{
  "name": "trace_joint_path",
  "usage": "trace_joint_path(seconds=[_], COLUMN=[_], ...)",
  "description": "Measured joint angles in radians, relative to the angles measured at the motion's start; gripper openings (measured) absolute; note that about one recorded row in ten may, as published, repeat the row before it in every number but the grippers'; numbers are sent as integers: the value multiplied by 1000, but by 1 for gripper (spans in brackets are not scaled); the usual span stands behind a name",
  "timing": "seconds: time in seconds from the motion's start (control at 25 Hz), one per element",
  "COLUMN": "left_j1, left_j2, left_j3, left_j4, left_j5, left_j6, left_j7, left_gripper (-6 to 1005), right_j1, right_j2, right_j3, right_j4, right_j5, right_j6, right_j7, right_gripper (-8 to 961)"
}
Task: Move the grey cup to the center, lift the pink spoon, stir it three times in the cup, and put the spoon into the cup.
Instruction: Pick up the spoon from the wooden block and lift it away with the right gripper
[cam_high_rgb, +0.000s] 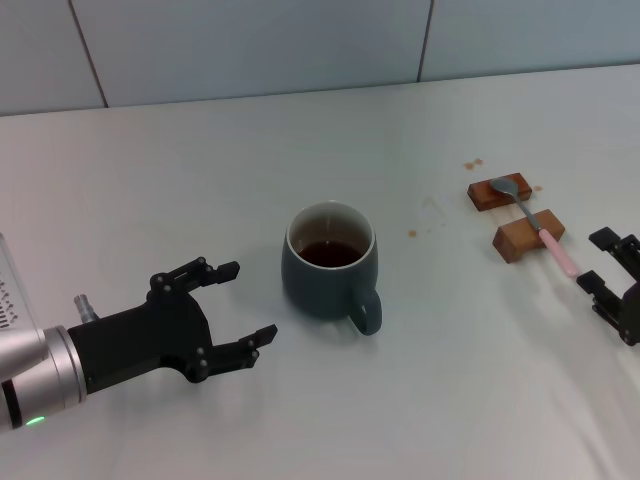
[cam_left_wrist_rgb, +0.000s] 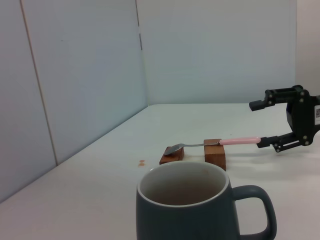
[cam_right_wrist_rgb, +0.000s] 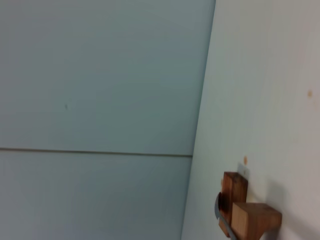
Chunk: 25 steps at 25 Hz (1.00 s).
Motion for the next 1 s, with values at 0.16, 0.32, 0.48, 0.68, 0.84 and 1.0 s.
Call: trace_joint_path(seconds=[0.16, 0.32, 0.48, 0.68, 0.84, 1.0], left_j1=[0, 0, 0, 0, 0, 0], left_j2=[0, 0, 0, 1, 2, 2], left_j3=[0, 0, 1, 13, 13, 14], left_j4=[-2, -3, -4, -2, -2, -4], left_j5=[0, 0, 0, 0, 0, 0], left_j6=[0, 0, 0, 1, 1, 2], left_j7=[0, 0, 1, 1, 1, 3], left_gripper=[847, 846, 846, 845, 844, 844], right_j1=[8, 20, 29, 38, 42, 42], right_j2=[1, 2, 2, 3, 2, 2], right_j3=[-3, -8, -12, -14, -14, -14], right_j4=[7, 14, 14, 15, 29, 31], right_j5=[0, 0, 0, 0, -4, -8], right_j6=[13, 32, 39, 40, 51, 65], right_j7=[-6, -13, -15, -15, -13, -8], right_gripper=[680, 678, 675, 673, 670, 668])
